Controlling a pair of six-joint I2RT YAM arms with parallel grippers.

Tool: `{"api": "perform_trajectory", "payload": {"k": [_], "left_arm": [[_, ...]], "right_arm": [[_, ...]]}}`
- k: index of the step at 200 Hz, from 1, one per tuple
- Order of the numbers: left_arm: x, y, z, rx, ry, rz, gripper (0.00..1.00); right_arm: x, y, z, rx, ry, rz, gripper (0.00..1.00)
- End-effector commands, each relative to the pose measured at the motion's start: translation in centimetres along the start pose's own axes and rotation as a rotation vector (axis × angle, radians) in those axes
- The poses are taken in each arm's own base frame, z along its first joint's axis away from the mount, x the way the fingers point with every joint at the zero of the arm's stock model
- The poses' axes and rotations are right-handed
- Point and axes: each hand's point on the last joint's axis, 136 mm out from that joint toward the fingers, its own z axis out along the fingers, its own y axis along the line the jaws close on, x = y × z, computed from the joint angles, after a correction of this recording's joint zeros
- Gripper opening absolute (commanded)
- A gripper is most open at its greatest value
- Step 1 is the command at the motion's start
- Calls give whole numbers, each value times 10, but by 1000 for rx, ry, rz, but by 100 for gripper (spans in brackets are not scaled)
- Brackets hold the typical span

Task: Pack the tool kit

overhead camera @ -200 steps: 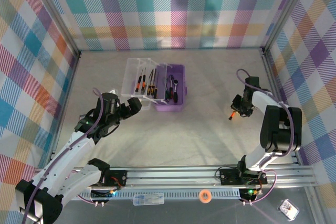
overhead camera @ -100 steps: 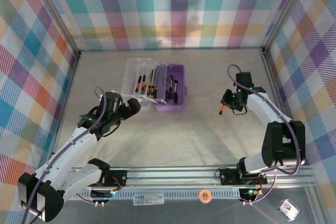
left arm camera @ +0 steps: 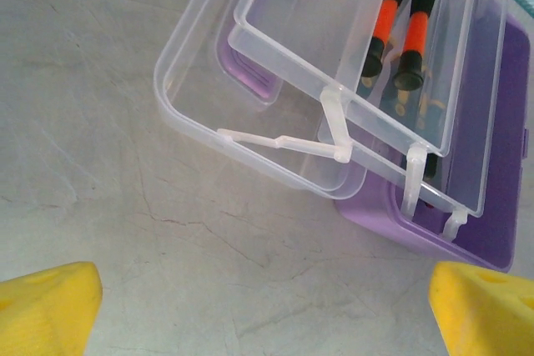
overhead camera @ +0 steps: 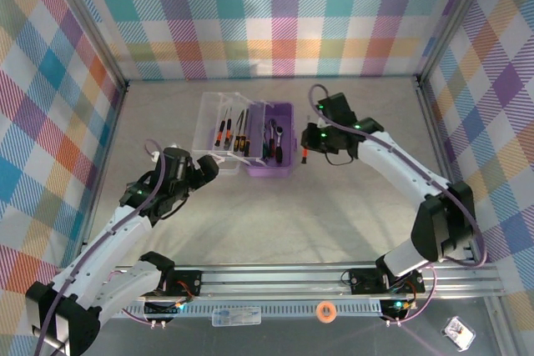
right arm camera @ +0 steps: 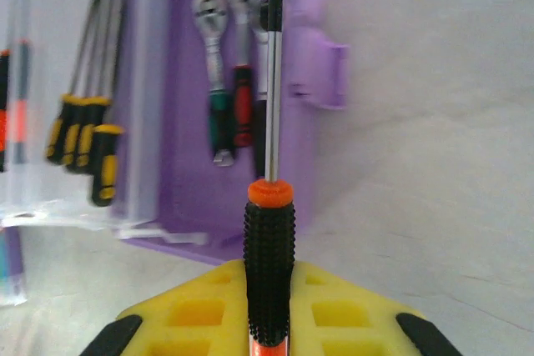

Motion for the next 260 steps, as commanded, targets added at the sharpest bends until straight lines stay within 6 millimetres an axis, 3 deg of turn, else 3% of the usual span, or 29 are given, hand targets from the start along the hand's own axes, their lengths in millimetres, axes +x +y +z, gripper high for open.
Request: {"api": "perform_trajectory", "payload": {"k": [1, 49, 80, 115, 158, 217, 260], "left_arm": [[-13, 14, -14, -64, -63, -7, 100], [-33, 36, -43, -136, -173, -58, 100], [-33, 36, -51, -115, -182, -59, 100], [-35, 35, -57, -114, -179, -38, 100], [-30, 33, -56, -99, -156, -29, 100], [-28, 30, -53, -81, -146, -33, 100], [-27, 23, -48, -71, -113, -16, 100]], "right_arm": [[-5, 44, 12, -54, 5, -36, 15], [-8, 139, 46, -176, 32, -138, 15], [-10, 173, 76, -205, 51, -138, 15], [-18, 183, 105, -203, 50, -107, 15], [-21, 180, 130, -161, 69, -94, 15], [-28, 154, 146, -71, 51, -79, 17], [-27, 156, 145, -81, 58, -81, 24]]}}
